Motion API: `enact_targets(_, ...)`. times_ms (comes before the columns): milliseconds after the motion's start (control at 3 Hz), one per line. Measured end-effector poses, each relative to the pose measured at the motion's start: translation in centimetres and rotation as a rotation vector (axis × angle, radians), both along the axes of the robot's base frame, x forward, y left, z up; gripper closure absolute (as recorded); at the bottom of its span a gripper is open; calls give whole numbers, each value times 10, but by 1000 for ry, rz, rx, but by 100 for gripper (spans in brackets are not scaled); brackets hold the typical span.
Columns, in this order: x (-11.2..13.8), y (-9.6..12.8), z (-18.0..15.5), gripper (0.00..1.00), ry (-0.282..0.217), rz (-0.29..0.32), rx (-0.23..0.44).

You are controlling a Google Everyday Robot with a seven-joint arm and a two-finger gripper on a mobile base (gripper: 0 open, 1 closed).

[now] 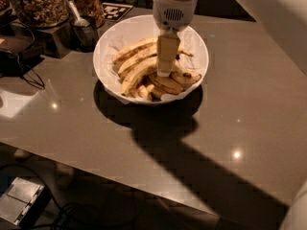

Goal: Pick banana from white bowl

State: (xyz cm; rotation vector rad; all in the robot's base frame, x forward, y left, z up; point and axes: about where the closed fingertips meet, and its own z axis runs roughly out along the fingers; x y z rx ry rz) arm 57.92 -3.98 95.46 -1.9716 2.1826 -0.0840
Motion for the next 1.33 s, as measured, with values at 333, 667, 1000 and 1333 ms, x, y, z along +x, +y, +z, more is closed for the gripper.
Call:
enact_targets(333, 6, 1, -5, 32, 11, -7, -1)
enact_targets(667, 12, 1, -12, 38, 24, -15, -4)
enact_targets(1000, 16, 0, -19, 42, 38, -26, -6)
enact_targets(1333, 20, -3, -25, 44, 48, -39, -9)
